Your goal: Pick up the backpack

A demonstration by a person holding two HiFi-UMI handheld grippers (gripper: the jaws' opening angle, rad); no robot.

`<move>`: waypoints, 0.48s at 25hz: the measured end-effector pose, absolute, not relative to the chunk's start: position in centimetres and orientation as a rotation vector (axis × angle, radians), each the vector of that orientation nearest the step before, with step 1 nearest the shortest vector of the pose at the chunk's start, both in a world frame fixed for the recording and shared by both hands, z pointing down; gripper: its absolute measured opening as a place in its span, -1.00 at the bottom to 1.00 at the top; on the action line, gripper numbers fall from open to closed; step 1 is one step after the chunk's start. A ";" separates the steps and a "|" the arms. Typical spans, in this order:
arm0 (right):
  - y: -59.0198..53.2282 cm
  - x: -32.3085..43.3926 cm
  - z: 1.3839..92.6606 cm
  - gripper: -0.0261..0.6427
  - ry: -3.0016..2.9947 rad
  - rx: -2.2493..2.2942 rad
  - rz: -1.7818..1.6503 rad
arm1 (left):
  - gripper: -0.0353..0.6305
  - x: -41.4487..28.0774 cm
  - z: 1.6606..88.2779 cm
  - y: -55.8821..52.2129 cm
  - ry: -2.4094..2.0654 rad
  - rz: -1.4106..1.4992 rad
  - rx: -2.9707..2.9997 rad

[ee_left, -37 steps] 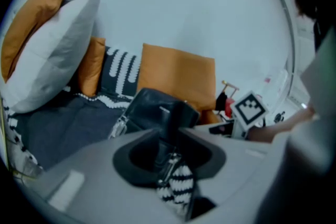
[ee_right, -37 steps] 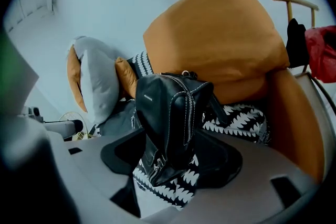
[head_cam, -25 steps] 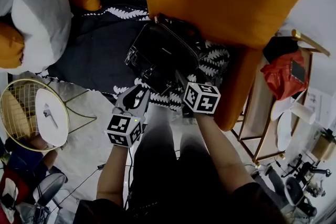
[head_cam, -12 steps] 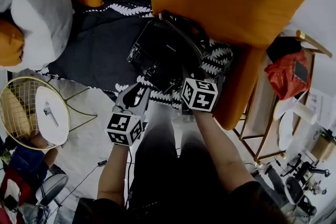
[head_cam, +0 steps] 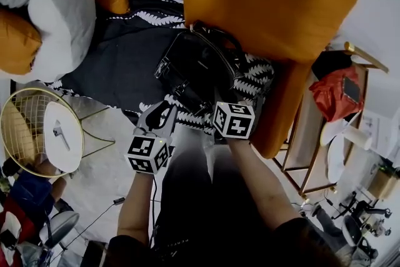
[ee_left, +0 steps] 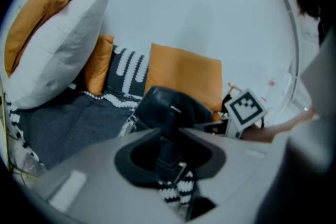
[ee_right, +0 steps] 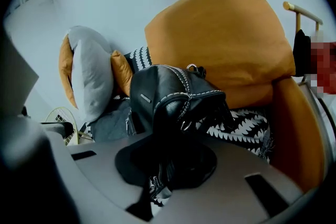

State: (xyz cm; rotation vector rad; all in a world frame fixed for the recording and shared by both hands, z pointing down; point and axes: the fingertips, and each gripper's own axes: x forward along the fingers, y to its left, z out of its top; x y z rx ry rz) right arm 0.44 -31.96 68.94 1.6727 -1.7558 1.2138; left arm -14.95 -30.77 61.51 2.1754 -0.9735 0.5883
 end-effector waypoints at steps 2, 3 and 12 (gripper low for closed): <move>-31.6 0.0 68.5 -0.83 -1.776 1.644 1.207 | -0.58 -15.1 61.1 -30.5 -0.993 0.577 2.167; -31.4 -0.2 68.2 -0.83 -1.788 1.629 1.205 | -0.58 -15.1 60.9 -30.3 -1.001 0.574 2.165; -30.6 -1.4 64.5 -0.85 -1.930 1.507 1.098 | -0.58 -15.0 58.6 -28.0 -1.106 0.517 2.149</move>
